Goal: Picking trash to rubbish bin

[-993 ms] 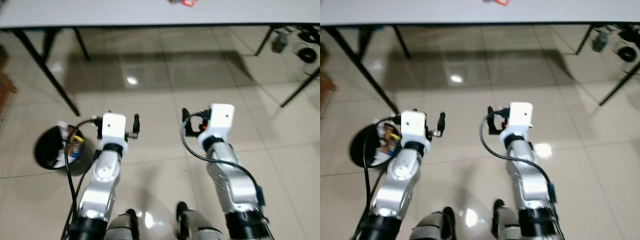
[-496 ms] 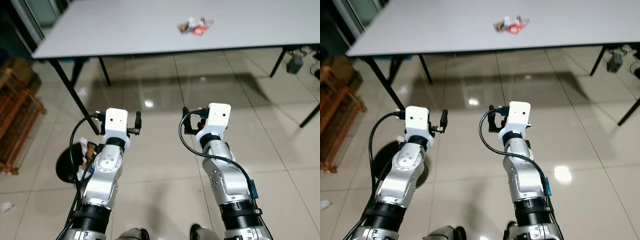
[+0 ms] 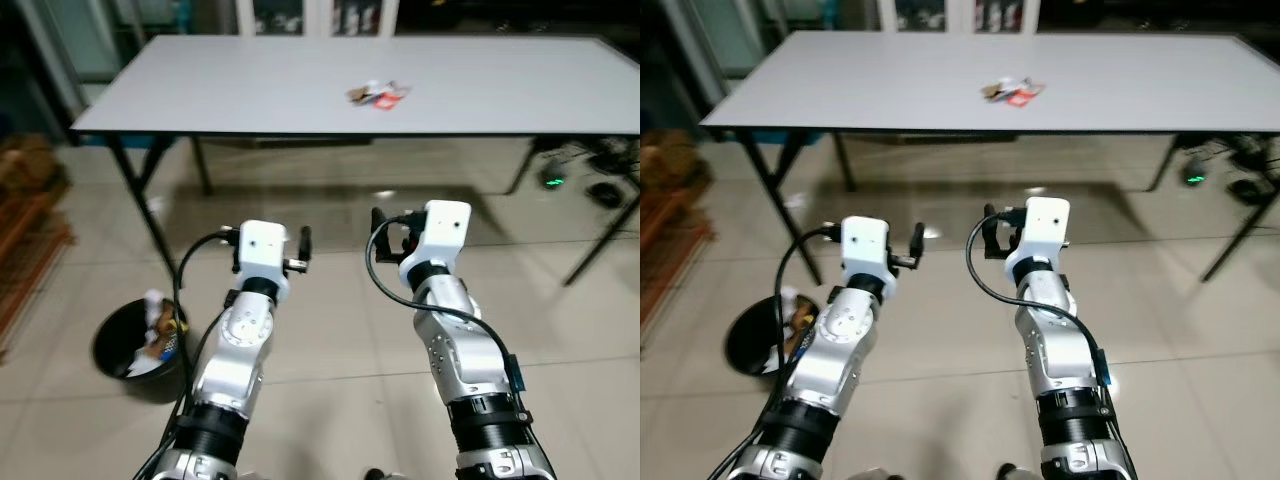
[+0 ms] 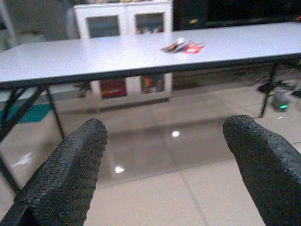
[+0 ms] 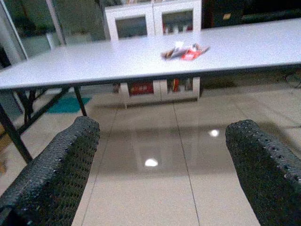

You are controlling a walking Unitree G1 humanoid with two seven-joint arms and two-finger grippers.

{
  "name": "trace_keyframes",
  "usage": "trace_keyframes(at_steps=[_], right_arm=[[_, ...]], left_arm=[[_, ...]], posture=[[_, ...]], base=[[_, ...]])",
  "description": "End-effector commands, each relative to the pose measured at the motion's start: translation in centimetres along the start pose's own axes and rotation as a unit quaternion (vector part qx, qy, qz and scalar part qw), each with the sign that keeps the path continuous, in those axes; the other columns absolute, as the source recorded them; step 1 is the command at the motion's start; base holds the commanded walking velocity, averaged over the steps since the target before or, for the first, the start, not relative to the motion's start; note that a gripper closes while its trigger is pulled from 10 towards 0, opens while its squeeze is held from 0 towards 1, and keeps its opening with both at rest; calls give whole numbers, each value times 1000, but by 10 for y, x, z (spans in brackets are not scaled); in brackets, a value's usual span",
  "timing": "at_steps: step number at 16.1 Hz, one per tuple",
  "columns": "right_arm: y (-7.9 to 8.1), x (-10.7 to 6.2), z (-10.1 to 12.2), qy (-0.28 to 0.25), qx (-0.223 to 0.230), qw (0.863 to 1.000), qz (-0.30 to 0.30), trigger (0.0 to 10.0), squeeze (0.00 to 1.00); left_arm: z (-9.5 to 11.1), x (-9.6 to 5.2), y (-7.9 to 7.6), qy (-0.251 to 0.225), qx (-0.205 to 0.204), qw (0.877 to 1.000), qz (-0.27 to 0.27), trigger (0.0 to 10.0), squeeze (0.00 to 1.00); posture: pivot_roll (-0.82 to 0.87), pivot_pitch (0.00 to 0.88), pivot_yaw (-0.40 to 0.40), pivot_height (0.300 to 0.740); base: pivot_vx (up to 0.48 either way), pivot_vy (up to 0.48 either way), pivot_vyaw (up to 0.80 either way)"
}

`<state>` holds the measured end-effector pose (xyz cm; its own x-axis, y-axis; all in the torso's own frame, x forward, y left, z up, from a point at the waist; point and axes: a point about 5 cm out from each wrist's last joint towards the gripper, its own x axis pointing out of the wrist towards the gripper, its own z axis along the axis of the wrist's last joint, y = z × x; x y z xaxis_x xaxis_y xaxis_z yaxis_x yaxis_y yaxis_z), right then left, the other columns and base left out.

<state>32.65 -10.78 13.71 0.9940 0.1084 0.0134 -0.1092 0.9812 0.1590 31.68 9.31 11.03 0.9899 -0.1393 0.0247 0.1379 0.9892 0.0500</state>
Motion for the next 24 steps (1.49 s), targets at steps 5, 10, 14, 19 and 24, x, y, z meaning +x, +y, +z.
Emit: trace_keyframes(at_steps=[5,10,14,19,24], right_arm=[[5,1,-7,17,-3,1000,7,10000,0],[-6,-2,-6,15,-5,1000,-15,10000,0],[-7,-2,-7,19,-9,1000,-18,10000,0],[-4,3,-4,21,-15,1000,-7,10000,0],[-3,5,-4,21,-16,1000,-3,10000,0]], left_arm=[[-10,-9,13,10,29,999,21,10000,0],[-8,-7,3,13,18,1000,4,10000,0],[-6,-3,6,11,26,1000,9,10000,0],[-4,0,10,6,25,999,18,10000,0],[0,4,11,0,26,999,23,10000,0]], posture=[[-23,28,-14,740],[-43,40,19,740],[-40,48,3,740],[-42,47,-17,740],[-35,36,-10,740]], base=[[0,0,0],[49,0,0],[452,0,0],[460,0,0],[480,0,0]])
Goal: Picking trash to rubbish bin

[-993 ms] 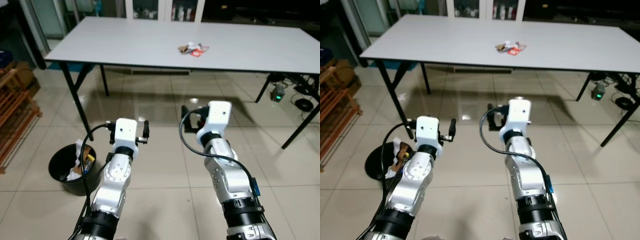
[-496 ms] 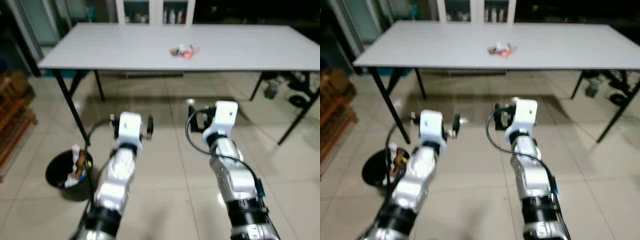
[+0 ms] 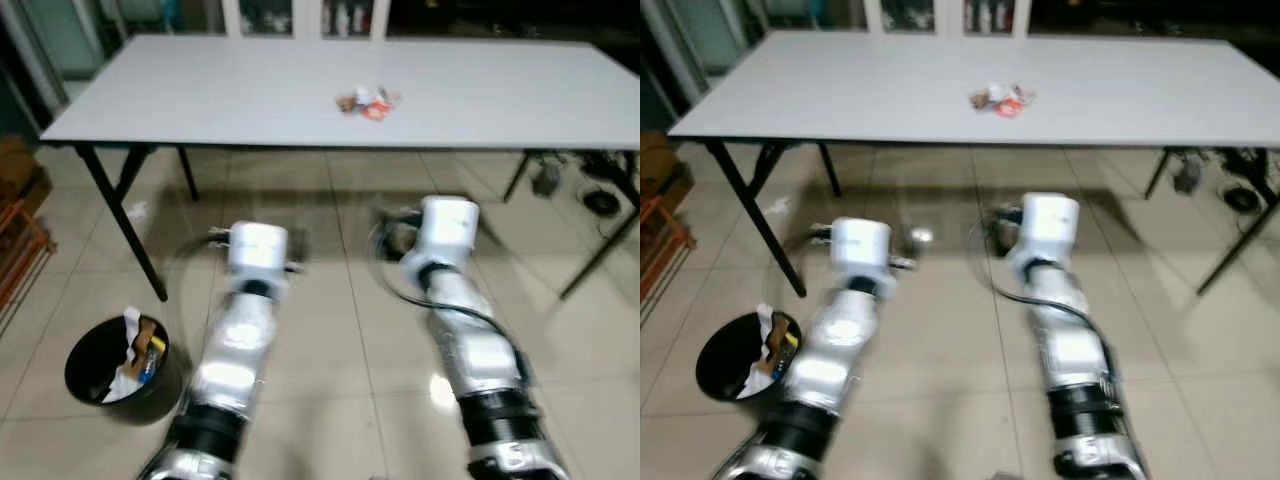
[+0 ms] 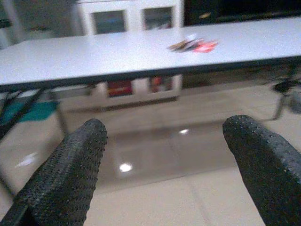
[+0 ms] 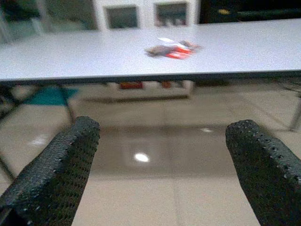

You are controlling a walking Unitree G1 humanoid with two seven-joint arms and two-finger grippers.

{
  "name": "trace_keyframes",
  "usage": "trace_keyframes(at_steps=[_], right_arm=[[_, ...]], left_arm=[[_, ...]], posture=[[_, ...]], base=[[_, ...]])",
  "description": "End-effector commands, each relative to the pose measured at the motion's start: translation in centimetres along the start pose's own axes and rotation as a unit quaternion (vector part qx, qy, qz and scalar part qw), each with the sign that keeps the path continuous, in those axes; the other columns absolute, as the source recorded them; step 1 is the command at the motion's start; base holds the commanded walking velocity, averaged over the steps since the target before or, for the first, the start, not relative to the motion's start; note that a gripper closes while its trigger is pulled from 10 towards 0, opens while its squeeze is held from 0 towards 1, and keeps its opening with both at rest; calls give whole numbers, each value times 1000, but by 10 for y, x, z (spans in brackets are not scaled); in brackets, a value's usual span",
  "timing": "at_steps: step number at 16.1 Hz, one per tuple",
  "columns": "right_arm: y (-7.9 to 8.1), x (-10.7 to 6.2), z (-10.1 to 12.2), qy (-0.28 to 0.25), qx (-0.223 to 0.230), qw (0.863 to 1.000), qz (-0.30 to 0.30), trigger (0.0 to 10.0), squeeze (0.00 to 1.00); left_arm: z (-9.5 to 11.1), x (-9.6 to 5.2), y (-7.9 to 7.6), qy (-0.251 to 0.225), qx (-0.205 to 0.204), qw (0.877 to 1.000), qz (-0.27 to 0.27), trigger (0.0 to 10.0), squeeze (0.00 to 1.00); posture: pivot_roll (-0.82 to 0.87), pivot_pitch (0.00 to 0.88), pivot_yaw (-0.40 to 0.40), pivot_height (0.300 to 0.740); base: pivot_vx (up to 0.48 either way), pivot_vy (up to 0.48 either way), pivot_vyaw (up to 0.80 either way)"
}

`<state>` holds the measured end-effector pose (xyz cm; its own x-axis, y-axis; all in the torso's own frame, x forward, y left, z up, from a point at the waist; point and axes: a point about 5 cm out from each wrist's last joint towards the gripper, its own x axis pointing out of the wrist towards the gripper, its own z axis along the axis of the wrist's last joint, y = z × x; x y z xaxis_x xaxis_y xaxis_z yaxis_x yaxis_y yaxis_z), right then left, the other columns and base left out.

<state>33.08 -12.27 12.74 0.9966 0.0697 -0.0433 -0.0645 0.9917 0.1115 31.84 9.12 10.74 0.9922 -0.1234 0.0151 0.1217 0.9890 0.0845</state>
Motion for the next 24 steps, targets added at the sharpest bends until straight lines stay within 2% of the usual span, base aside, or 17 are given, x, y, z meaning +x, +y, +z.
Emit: trace_keyframes(at_steps=[1,12,15,21,24], right_arm=[[15,2,4,-6,8,1000,20,10000,0],[20,6,8,-8,15,999,33,10000,0],[23,6,7,-8,12,999,41,10000,0],[25,6,6,-9,11,999,39,10000,0],[27,6,6,-7,15,999,46,10000,0]], left_arm=[[3,2,12,-7,8,1000,16,10000,0],[10,8,11,-20,12,1000,12,10000,0],[9,7,11,-18,14,1000,12,10000,0],[9,7,11,-20,21,1000,4,10000,0],[9,6,10,-20,23,1000,2,10000,0]], posture=[[-34,35,-9,740],[-30,37,-16,740],[-26,34,-13,740],[-27,23,-7,740],[-29,13,-4,740]], base=[[480,0,0],[480,0,0],[480,0,-800],[480,0,0],[480,0,-571]])
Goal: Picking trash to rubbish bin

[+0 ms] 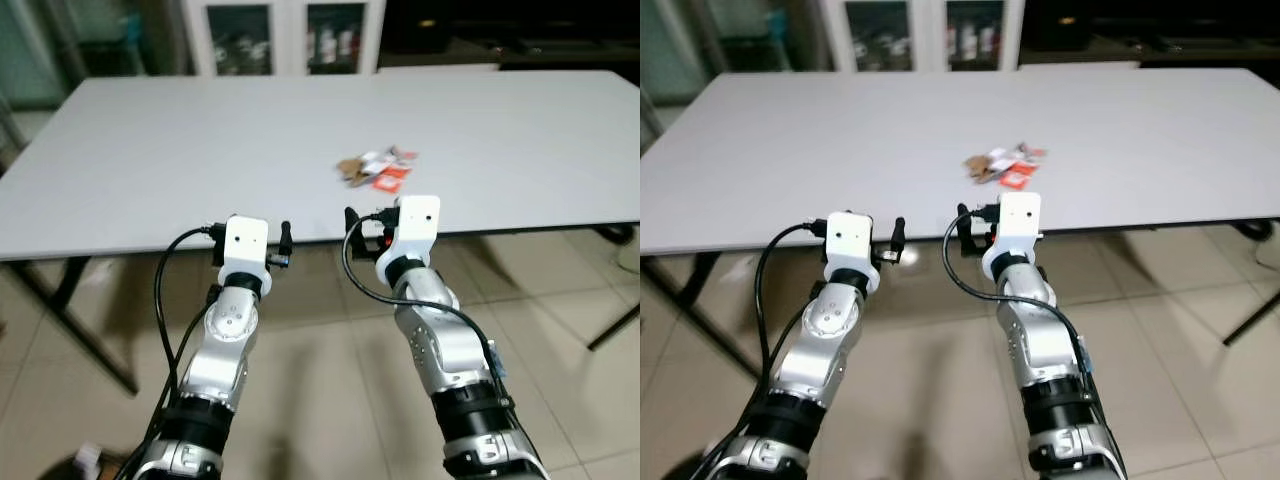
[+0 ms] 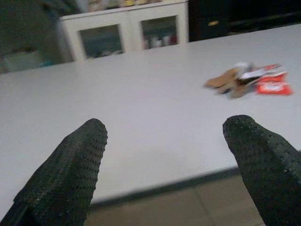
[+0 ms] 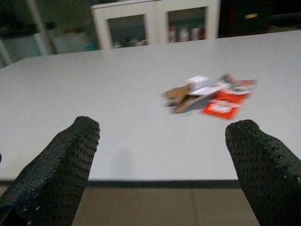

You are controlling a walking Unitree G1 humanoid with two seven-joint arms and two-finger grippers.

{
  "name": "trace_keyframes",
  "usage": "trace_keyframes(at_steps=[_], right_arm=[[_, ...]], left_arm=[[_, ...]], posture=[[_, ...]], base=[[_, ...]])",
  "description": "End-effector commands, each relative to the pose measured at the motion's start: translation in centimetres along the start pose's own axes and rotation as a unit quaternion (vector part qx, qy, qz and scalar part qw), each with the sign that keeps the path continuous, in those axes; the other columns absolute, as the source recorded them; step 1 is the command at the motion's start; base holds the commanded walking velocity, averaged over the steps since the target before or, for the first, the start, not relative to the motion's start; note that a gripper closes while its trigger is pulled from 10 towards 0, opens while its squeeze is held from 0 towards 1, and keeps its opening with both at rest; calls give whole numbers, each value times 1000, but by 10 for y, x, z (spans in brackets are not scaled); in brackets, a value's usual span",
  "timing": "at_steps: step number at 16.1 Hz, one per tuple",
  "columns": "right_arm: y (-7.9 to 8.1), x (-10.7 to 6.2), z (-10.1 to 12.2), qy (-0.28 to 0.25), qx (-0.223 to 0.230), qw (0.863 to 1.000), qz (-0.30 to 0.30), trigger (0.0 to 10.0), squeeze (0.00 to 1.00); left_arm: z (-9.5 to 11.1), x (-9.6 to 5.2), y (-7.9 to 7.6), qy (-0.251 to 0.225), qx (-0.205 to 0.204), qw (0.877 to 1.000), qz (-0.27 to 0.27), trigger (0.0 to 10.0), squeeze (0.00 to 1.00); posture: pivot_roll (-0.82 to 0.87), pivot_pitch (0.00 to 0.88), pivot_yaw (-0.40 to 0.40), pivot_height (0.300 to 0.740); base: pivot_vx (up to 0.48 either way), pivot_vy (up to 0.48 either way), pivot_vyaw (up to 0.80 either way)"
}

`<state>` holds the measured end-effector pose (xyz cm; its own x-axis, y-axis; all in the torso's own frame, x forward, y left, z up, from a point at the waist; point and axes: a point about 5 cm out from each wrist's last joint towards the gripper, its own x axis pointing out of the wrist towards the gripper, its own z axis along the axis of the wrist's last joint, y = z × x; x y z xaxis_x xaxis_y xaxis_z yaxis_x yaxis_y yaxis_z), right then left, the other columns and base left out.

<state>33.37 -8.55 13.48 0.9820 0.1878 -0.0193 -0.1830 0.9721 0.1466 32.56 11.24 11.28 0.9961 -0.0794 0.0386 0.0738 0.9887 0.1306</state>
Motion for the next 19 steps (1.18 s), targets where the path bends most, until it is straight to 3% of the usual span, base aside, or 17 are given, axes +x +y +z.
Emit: trace_keyframes(at_steps=[1,19], right_arm=[[-11,-1,3,-5,0,1000,-17,10000,0],[-5,-2,2,-3,-10,1000,-6,10000,0]], left_arm=[[6,1,-13,-12,-1,1000,-23,10000,0],[12,1,-15,-20,-3,999,-27,10000,0]], posture=[[-28,10,-4,740],[-23,23,-13,740]], base=[[480,0,-800],[480,0,0]])
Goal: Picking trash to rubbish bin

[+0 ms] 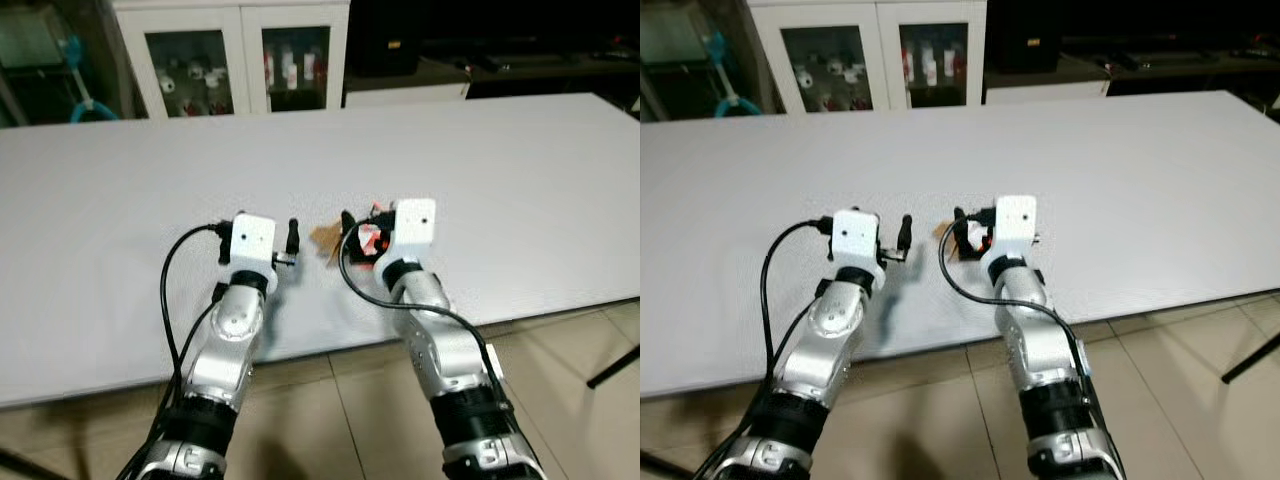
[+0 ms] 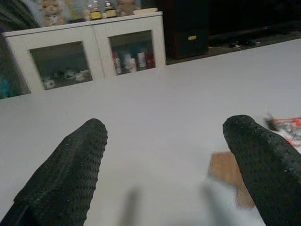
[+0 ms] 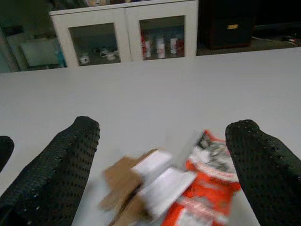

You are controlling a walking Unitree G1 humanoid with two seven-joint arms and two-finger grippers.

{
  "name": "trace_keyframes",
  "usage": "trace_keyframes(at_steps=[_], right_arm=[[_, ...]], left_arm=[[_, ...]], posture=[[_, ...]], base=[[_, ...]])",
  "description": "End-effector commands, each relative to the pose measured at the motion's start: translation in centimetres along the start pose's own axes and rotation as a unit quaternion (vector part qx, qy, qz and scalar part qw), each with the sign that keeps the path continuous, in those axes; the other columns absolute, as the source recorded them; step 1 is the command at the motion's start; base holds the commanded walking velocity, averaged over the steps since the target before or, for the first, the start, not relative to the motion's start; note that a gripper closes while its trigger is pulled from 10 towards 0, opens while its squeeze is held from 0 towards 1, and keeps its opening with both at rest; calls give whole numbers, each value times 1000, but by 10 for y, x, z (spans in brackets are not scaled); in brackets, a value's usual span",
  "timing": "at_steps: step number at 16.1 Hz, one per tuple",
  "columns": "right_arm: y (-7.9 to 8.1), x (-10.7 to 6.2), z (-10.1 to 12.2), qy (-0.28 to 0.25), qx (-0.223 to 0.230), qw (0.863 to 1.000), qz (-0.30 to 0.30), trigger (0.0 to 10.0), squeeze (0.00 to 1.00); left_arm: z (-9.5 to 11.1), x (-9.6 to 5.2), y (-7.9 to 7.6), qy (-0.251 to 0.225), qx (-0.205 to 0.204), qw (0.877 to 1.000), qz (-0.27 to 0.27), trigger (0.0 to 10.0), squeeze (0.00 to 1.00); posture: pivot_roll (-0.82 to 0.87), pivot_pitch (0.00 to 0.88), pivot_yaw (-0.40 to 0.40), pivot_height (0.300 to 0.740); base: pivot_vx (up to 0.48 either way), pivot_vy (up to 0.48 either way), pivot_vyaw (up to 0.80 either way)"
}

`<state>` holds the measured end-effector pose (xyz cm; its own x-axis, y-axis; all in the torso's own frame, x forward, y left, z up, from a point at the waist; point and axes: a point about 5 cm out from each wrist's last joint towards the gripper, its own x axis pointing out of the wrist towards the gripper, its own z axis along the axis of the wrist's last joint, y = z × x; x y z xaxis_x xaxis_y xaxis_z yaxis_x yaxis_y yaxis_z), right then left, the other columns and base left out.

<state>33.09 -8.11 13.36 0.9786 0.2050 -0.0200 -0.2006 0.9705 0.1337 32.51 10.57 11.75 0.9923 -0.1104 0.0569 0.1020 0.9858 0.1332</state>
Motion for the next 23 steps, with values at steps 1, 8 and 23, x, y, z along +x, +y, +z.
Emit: trace_keyframes(at_steps=[1,8,23], right_arm=[[-10,0,4,-5,-3,1000,-15,10000,0],[-11,0,5,-5,-11,1000,-15,10000,0],[-9,0,4,7,-22,1000,-1,10000,0]], left_arm=[[7,2,-9,-9,-3,1000,-12,10000,0],[8,2,-8,-11,-7,1000,-5,10000,0],[5,3,-8,2,-8,1000,1,10000,0]], posture=[[-24,29,-13,740],[-20,46,-20,740],[-24,53,-27,740]], base=[[480,0,0],[454,0,0],[0,-173,160]])
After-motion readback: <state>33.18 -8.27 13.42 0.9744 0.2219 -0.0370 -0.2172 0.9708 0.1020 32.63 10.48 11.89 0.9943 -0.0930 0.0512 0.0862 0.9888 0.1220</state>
